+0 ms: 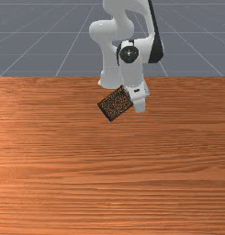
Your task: Rotate the holder till the hole upward
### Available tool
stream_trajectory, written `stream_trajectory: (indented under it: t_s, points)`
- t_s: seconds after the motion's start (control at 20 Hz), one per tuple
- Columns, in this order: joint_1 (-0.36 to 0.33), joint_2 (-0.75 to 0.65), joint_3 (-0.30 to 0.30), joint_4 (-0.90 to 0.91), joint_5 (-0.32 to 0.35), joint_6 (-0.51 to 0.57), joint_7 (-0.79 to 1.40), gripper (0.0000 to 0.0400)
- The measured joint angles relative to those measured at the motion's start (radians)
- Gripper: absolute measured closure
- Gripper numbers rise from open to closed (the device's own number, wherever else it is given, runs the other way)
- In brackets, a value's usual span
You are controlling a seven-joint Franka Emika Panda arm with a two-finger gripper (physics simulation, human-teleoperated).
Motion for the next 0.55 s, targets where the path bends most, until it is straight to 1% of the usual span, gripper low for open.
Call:
stream_trajectory:
  t_s: [0.05,0.1,0.15,0.2,0.25,0.3,0.35,0.45,0.5,0.55]
  points:
    - [0.045,-0.057,-0.065,-0.116,0.028,0.001,-0.051,0.0355]
    - [0.121,-0.142,-0.142,-0.223,0.055,0.0,-0.098,0.0351]
    - [0.219,-0.24,-0.242,-0.325,0.086,-0.018,-0.146,0.0336]
    - [0.64,-0.484,-0.714,-0.452,-0.041,0.187,-0.079,0.0362]
    - [0.56,-0.609,-0.691,-0.496,-0.154,0.194,0.019,0.0362]
    - [0.521,-0.656,-0.811,-0.446,-0.202,0.138,-0.042,0.0361]
    - [0.484,-0.681,-0.901,-0.42,-0.215,0.099,-0.118,0.036]
    - [0.46,-0.689,-1.071,-0.332,-0.224,-0.017,-0.262,0.0367]
    - [0.486,-0.668,-1.172,-0.273,-0.195,-0.078,-0.356,0.0229]
    - [0.012,-0.281,-0.734,-0.253,0.02,-0.143,-0.603,0.014]
